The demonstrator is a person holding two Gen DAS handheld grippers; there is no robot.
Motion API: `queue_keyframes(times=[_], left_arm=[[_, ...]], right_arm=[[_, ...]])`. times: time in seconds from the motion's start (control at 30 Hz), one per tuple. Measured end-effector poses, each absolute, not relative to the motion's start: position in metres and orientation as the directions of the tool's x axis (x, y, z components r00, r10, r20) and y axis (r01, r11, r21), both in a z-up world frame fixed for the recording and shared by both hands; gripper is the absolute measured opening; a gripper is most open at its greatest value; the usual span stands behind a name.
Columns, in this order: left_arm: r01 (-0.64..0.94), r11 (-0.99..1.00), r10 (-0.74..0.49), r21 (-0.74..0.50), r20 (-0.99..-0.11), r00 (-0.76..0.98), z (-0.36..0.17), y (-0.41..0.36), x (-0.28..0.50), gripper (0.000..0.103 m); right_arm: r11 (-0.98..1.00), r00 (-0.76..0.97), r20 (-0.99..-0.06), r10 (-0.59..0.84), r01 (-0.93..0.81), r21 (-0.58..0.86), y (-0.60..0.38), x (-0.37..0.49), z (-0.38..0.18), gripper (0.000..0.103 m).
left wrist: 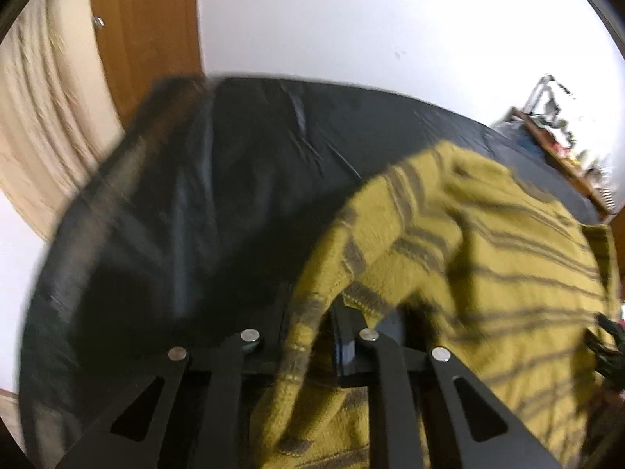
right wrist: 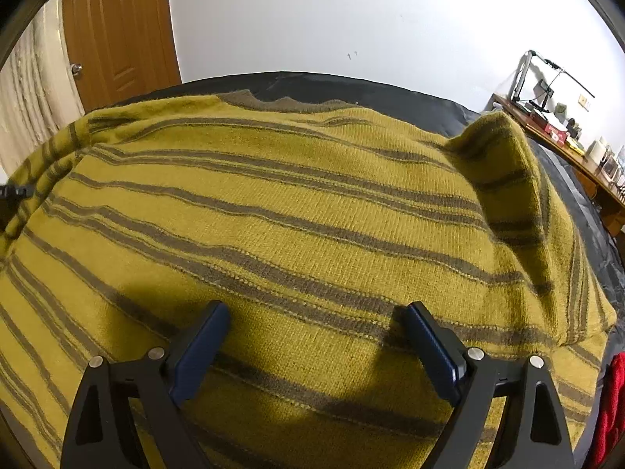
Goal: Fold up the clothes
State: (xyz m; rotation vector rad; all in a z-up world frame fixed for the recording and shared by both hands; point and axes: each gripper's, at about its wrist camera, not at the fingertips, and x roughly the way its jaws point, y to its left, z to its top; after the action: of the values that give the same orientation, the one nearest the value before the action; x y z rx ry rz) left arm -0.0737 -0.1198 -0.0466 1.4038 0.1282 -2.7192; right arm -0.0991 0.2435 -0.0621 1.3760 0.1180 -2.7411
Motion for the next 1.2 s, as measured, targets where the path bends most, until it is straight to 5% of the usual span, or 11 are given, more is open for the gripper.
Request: queue_keyframes(times=[0.27, 0.43, 0.53, 0.67, 1.2], left_arm=[[0.180, -0.952, -0.305, 0.246, -0.739, -0.601, -0.042, -0.116, -0.134, 0.019], [0.184, -0.921, -0.388, 0.344, -0.759, -0.523, -0.073, -0.119, -0.163, 0.029], [0.183, -0.898, -0.434, 0.400, -0.736, -0.520, -0.081, -0.117, -0.166, 0.045], [0.216, -0.879, -0.472, 0.425, -0.710, -0.523, -0.075, -0.129, -0.162, 0.079], [0.066, -0.939, -0.315, 0.337, -0.768, -0.558, -0.068, -0.120, -0.084, 0.082]], right_arm=[[-0.995, -0.594, -0.804, -0.030, 0.094, -0.033, 0.245, -0.097, -0.063, 0.095], [-0.995, -0.593, -0.805, -0.028, 0.090, -0.032, 0.245, -0.095, -0.063, 0.096], [-0.996, -0.592, -0.806, -0.026, 0.087, -0.032, 0.244, -0.095, -0.064, 0.097], [-0.996, -0.590, -0.807, -0.026, 0.084, -0.030, 0.245, -0.094, -0.064, 0.099], [-0.996, -0.589, -0.808, -0.026, 0.082, -0.028, 0.245, -0.093, -0.063, 0.099]])
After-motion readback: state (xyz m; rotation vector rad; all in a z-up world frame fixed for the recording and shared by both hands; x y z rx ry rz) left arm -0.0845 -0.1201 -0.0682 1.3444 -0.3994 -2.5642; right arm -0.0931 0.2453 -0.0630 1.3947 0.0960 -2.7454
